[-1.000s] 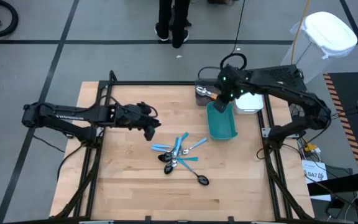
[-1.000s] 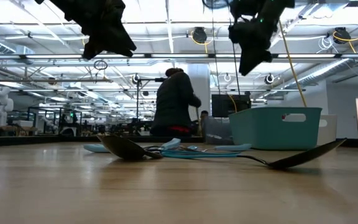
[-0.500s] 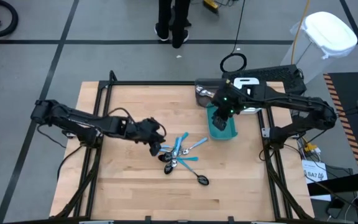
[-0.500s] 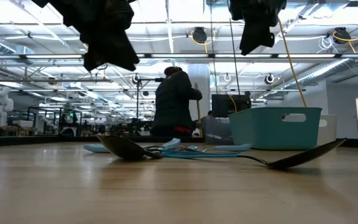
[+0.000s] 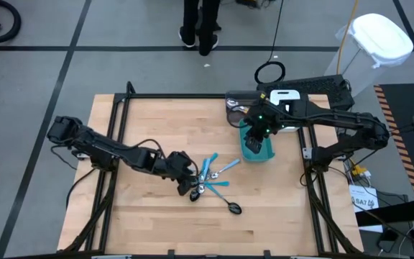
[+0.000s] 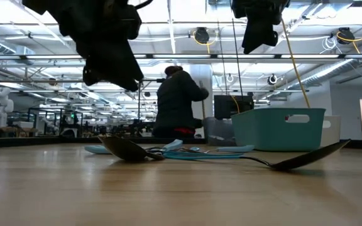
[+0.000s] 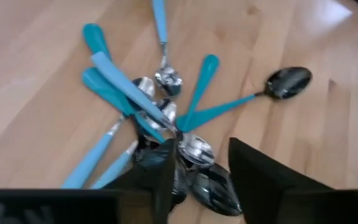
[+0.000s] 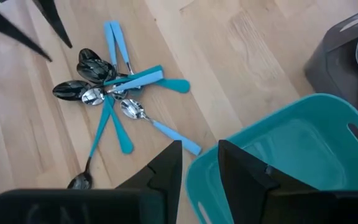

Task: Sort silverware by color (type)
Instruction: Put the light blue spoon into the white bin

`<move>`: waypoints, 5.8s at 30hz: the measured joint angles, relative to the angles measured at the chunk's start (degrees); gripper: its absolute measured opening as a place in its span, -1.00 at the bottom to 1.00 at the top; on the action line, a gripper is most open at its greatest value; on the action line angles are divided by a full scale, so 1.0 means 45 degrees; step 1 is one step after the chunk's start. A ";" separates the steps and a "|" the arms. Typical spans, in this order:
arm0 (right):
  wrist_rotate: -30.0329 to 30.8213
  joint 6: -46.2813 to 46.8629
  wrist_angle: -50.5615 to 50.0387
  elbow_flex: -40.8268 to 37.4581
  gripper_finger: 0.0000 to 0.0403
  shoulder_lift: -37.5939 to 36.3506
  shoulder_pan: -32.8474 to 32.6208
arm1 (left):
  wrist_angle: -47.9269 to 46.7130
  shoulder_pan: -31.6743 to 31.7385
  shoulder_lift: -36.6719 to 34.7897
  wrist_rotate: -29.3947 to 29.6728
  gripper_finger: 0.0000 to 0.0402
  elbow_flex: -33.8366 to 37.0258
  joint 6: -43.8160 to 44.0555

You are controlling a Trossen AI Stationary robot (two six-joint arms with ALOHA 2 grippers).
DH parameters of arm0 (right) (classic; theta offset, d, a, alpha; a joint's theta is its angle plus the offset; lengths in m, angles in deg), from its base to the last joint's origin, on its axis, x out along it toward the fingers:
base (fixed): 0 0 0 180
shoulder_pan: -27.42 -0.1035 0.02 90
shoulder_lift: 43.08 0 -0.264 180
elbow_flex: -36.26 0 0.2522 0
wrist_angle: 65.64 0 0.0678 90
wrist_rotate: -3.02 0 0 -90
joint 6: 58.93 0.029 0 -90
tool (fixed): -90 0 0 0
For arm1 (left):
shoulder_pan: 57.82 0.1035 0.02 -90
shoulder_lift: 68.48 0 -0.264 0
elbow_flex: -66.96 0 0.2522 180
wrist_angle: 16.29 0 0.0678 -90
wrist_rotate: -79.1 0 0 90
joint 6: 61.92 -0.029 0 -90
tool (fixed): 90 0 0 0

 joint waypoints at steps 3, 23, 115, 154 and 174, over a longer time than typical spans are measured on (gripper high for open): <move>0.0023 -0.0203 -0.0010 0.0000 -0.50 0.0000 0.0000 | 0.0028 -0.0284 -0.0003 0.0337 -0.04 0.0000 -0.0869; 0.0577 0.0429 -0.0086 0.0000 -0.50 0.0005 -0.0670 | 0.0846 -0.0540 0.0982 0.0772 0.09 0.0000 -0.3133; 0.2036 -0.0521 -0.0481 0.0005 -0.50 0.0000 -0.1273 | -0.4584 0.1667 0.3742 0.0925 0.09 -0.3063 0.2420; 0.1028 0.2541 -0.2433 0.0005 -0.50 -0.0821 -0.2171 | -0.0687 0.1439 0.4503 0.0864 0.09 -0.4541 -0.5214; 0.3823 0.2077 -0.3215 0.0005 -0.50 -0.2397 -0.2487 | 0.1970 0.1069 0.6365 0.0862 0.09 -0.4574 -0.4777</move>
